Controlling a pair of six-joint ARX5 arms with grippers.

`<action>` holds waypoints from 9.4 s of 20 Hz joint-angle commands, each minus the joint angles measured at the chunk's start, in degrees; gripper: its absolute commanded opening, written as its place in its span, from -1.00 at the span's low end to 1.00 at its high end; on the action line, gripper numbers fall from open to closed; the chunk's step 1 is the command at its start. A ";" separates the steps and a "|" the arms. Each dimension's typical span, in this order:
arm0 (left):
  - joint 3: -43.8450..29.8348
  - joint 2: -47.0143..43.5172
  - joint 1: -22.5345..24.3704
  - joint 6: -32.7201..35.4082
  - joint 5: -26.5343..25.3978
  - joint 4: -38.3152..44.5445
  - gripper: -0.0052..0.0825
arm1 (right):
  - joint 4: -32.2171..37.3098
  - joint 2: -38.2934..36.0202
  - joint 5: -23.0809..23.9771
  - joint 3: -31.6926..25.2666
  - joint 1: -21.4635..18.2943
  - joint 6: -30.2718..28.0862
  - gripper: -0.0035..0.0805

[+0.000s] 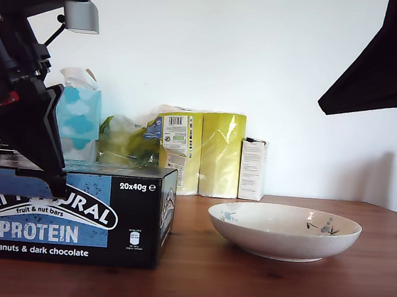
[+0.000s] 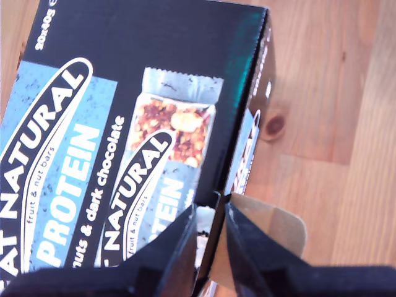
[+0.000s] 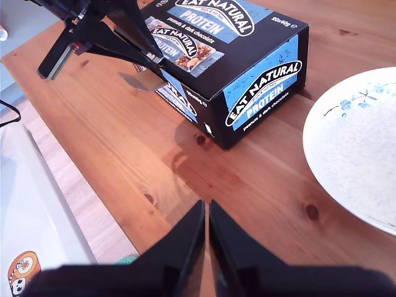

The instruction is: Open the carton box of snackbars

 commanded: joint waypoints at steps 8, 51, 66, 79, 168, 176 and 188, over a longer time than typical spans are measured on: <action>1.53 -2.78 -4.50 -3.21 -14.14 -4.02 -0.38 | 0.37 0.15 1.38 0.00 0.46 -0.44 -0.95; -15.61 -7.21 -7.37 9.86 -18.82 23.87 -0.73 | -0.07 0.15 4.28 0.00 0.46 -1.64 -0.95; -13.05 -7.32 -7.37 15.72 -22.34 26.36 -0.92 | -0.09 0.15 4.26 0.00 0.46 -1.62 -0.95; -3.06 -7.32 -6.25 11.10 -21.68 22.12 -0.51 | -0.07 0.15 4.26 0.00 0.46 -1.64 -0.95; -2.80 -7.80 -1.16 8.02 -18.69 31.58 -0.30 | 0.76 0.15 3.61 0.00 0.57 -1.38 -0.95; -2.80 2.19 3.39 6.49 -13.35 44.41 -0.30 | -0.31 0.15 3.56 0.00 0.57 -1.38 -0.95; -2.80 14.56 9.84 1.42 -8.39 51.34 -0.13 | -0.50 0.15 3.61 0.00 0.57 -1.38 -0.95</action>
